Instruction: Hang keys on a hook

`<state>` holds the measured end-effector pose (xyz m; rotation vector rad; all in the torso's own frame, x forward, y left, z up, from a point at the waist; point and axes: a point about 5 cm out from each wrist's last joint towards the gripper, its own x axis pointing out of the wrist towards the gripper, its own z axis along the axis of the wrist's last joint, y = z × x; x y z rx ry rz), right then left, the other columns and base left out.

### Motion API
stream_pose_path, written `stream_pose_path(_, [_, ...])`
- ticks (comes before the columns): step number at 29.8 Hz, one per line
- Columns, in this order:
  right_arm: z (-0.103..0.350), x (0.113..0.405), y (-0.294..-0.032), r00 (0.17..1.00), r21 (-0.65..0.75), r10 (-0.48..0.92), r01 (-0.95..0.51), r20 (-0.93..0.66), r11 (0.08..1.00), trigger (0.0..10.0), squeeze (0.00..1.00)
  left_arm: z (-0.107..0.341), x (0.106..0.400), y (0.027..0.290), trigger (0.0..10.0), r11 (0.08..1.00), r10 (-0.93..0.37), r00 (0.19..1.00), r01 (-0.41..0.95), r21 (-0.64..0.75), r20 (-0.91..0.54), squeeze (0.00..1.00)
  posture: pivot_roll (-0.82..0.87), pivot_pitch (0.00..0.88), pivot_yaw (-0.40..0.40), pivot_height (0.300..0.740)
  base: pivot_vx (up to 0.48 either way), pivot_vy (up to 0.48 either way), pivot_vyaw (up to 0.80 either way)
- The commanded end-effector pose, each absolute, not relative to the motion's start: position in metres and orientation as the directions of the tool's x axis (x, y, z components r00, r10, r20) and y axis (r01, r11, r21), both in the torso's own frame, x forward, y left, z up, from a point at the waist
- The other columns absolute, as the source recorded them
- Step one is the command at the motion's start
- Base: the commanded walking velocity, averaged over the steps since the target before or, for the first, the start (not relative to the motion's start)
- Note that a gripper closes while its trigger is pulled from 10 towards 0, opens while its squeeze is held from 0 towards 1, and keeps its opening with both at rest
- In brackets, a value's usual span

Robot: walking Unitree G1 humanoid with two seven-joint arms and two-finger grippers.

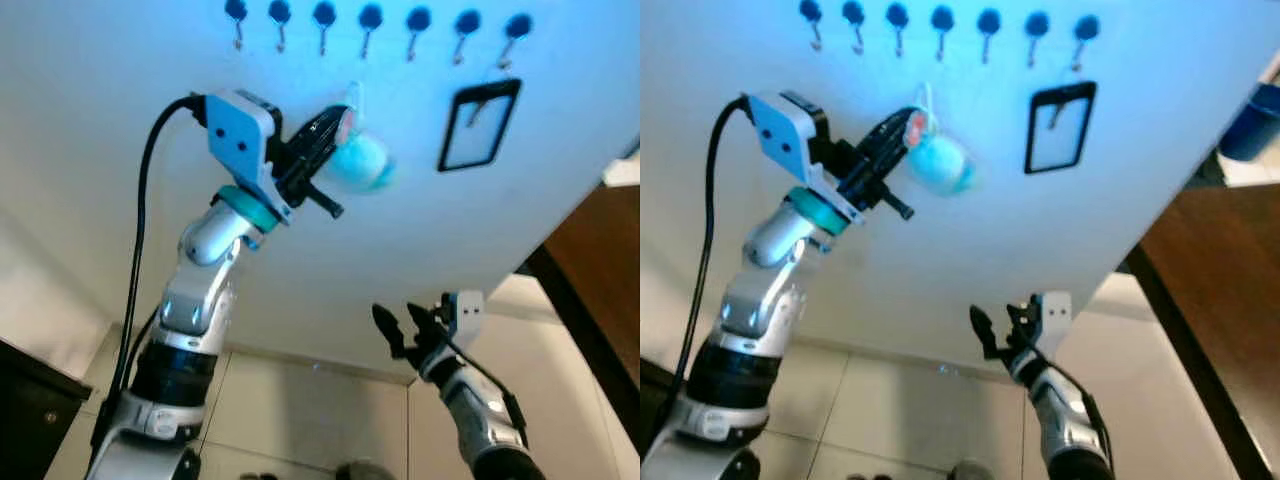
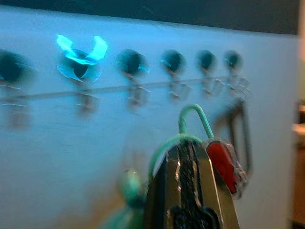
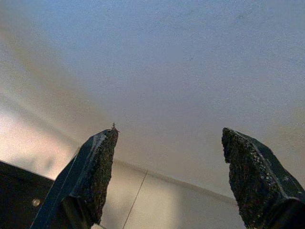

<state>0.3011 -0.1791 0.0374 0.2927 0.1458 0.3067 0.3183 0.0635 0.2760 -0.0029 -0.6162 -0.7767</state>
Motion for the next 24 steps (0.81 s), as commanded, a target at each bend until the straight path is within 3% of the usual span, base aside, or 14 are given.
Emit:
stream_pose_path(1, [0.029, 0.295, -0.183, 0.946, 0.323, 0.299, -0.245, -0.129, 0.914, 10.0, 0.00, 0.277, 0.315, 0.059, 10.0, 0.703, -0.675, 0.524, 0.671, 0.237, 0.519, 0.00, -0.10, 0.064, 0.073, 0.740, 0.000, 0.000, -0.75])
stream_pose_path(6, [0.030, 0.295, -0.181, 0.946, 0.346, 0.302, -0.246, -0.117, 0.905, 10.0, 0.00, 0.277, 0.309, 0.057, 10.0, 0.667, -0.707, 0.482, 0.698, 0.261, 0.517, 0.00, -0.10, 0.069, 0.077, 0.740, 0.000, 0.000, -0.74])
stream_pose_path(11, [0.031, 0.295, -0.179, 0.947, 0.349, 0.304, -0.253, -0.100, 0.903, 10.0, 0.00, 0.277, 0.309, 0.058, 10.0, 0.676, -0.700, 0.491, 0.690, 0.259, 0.519, 0.00, -0.10, 0.072, 0.078, 0.740, 0.000, 0.000, -0.71])
stream_pose_path(16, [0.032, 0.295, -0.177, 0.947, 0.351, 0.309, -0.261, -0.087, 0.899, 10.0, 0.00, 0.280, 0.321, 0.066, 10.0, 0.768, -0.618, 0.589, 0.594, 0.240, 0.520, 0.00, -0.10, 0.076, 0.082, 0.740, 0.000, 0.000, 0.00])
stream_pose_path(18, [0.033, 0.295, -0.175, 0.947, 0.353, 0.309, -0.262, -0.083, 0.898, 10.0, 0.00, 0.280, 0.332, 0.075, 10.0, 0.846, -0.527, 0.681, 0.477, 0.237, 0.509, 0.00, -0.10, 0.078, 0.082, 0.740, 0.000, 0.000, 0.00])
stream_pose_path(24, [0.034, 0.295, -0.175, 0.949, 0.354, 0.306, -0.261, -0.077, 0.898, 10.0, 0.00, 0.280, 0.345, 0.095, 10.0, 0.927, -0.366, 0.791, 0.261, 0.270, 0.491, 0.00, -0.10, 0.081, 0.084, 0.740, 0.000, 0.000, 0.00])
